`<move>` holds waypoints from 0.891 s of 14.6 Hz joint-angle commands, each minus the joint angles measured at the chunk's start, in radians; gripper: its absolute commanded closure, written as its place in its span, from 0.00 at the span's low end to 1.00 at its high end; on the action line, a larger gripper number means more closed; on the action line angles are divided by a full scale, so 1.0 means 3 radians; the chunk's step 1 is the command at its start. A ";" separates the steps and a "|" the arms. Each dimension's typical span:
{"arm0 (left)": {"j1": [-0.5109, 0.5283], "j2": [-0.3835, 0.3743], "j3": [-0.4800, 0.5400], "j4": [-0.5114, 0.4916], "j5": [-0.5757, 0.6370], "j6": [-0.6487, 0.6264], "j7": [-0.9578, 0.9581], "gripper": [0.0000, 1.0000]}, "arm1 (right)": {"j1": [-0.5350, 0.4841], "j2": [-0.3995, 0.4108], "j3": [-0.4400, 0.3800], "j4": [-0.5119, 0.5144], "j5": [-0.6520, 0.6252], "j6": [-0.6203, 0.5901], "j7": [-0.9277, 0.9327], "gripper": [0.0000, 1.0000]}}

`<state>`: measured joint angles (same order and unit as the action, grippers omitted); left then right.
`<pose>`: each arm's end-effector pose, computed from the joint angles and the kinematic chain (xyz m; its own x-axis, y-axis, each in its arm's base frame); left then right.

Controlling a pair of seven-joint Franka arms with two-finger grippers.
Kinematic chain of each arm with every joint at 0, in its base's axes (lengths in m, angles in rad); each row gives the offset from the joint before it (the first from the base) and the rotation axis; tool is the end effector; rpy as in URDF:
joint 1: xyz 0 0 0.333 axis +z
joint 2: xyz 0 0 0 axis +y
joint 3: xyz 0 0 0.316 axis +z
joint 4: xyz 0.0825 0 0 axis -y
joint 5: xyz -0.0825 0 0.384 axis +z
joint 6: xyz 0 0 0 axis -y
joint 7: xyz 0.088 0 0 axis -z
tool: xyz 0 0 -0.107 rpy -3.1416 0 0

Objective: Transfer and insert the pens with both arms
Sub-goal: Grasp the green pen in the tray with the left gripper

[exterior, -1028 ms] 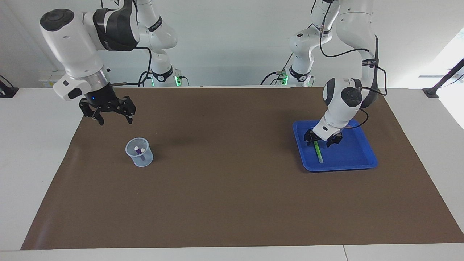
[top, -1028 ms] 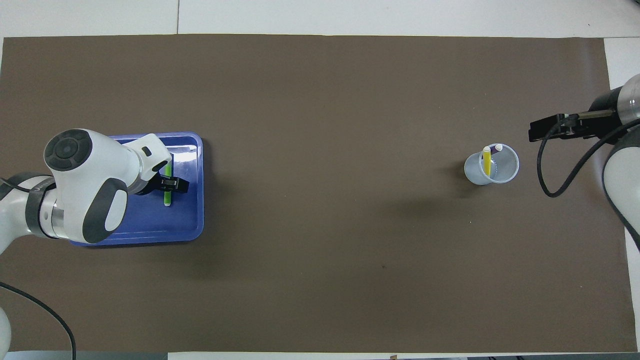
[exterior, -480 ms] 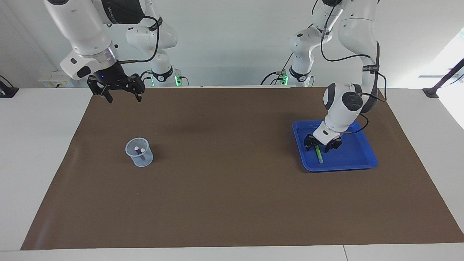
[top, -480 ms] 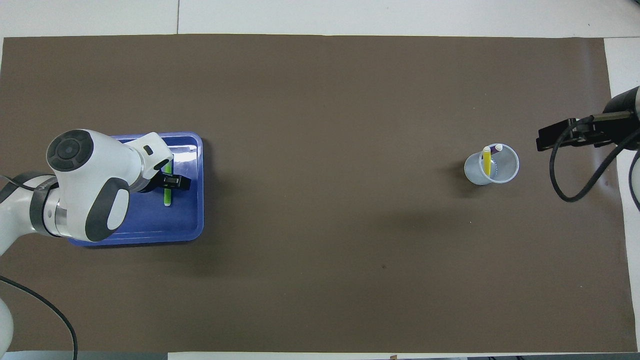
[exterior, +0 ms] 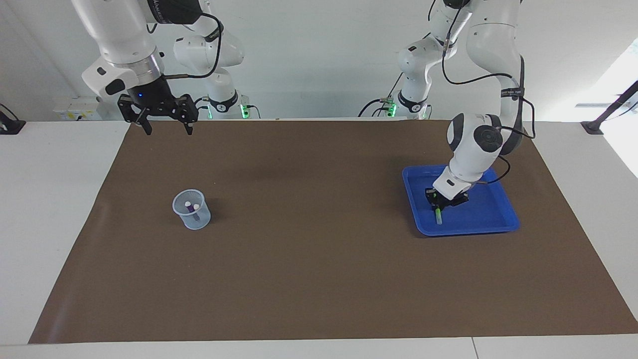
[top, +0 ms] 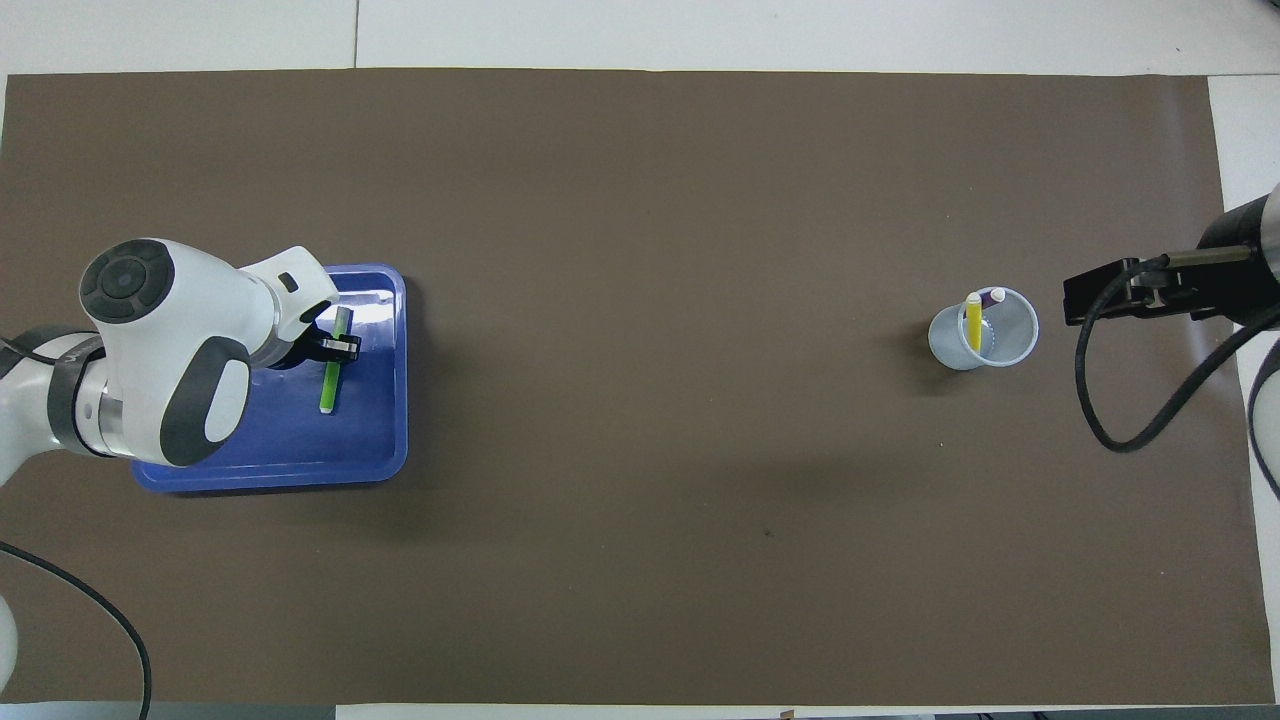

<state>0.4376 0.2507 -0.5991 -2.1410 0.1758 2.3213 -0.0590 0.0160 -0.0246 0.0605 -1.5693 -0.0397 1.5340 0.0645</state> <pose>0.5564 -0.0830 0.3047 0.9776 -0.2096 -0.0194 -0.2094 -0.9777 0.0133 0.5420 0.0376 0.6356 0.9999 0.0106 -0.0080 0.0109 -0.9991 0.0418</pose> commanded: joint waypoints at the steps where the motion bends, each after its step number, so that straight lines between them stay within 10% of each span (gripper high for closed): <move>1: 0.0004 0.0054 0.0008 0.0091 0.0109 -0.0114 0.0018 1.00 | -0.0033 -0.0010 0.0034 0.0015 -0.0026 0.0031 0.0010 0.00; 13: -0.0032 0.0059 -0.0002 0.1358 -0.0661 -0.1810 -0.0553 1.00 | -0.0064 -0.0015 0.0008 0.0010 0.0035 -0.0061 0.0000 0.00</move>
<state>0.4375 0.2523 -0.5989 -1.8217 0.0352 1.8710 -0.1282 0.0111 -0.0251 0.0582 -1.5677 -0.0391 1.5304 0.0645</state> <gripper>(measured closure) 0.833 0.000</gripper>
